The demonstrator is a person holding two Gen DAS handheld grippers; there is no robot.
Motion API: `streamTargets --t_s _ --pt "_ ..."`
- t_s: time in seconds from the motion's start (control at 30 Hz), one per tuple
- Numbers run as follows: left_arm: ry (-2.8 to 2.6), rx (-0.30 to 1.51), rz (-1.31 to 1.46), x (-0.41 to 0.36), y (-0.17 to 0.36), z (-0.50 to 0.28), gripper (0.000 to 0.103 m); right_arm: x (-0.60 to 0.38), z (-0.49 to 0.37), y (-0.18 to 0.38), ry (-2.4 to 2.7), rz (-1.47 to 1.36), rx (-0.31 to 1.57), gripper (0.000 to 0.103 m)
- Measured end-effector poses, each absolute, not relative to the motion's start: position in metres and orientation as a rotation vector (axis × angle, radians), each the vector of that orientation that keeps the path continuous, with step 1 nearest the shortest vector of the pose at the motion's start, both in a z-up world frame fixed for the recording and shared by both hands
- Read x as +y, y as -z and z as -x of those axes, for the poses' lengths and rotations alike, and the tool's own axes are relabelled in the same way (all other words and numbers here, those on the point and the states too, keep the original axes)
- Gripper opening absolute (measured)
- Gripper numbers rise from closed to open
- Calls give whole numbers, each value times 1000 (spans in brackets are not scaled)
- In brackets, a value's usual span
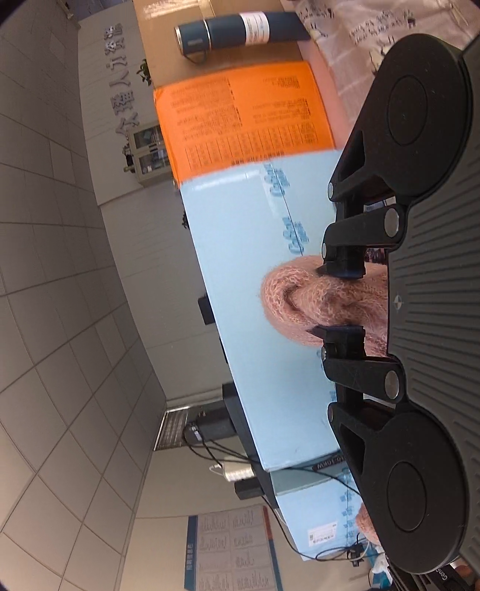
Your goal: Fold clothes
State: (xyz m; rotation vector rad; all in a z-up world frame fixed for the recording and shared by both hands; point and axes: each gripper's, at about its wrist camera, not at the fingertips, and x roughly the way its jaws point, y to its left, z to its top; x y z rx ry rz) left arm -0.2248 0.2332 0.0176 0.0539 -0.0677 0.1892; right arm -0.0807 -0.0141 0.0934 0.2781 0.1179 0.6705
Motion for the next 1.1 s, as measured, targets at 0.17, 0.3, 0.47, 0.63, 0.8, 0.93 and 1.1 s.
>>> streamTargets --t_s 0.17,0.3,0.47,0.63,0.8,0.93,1.1 --pt "-110 7 -32 209 -15 205 15 -83 75 -81 -552 -314 108 19" --pt "-81 103 -39 198 -4 191 15 -128 69 -71 -460 -346 126 19" --pt "-92 199 -66 190 8 183 16 -167 58 -45 -371 -345 218 19" --pt "-128 216 -94 187 11 182 19 -182 47 -20 -343 -334 298 20" --pt "-139 224 -114 183 12 181 19 -178 38 -9 -325 -322 324 22" --pt "-147 227 -126 181 13 180 21 -177 38 -9 -315 -308 324 29" --pt "-164 230 -127 182 12 180 30 -177 39 -9 -288 -301 315 48"
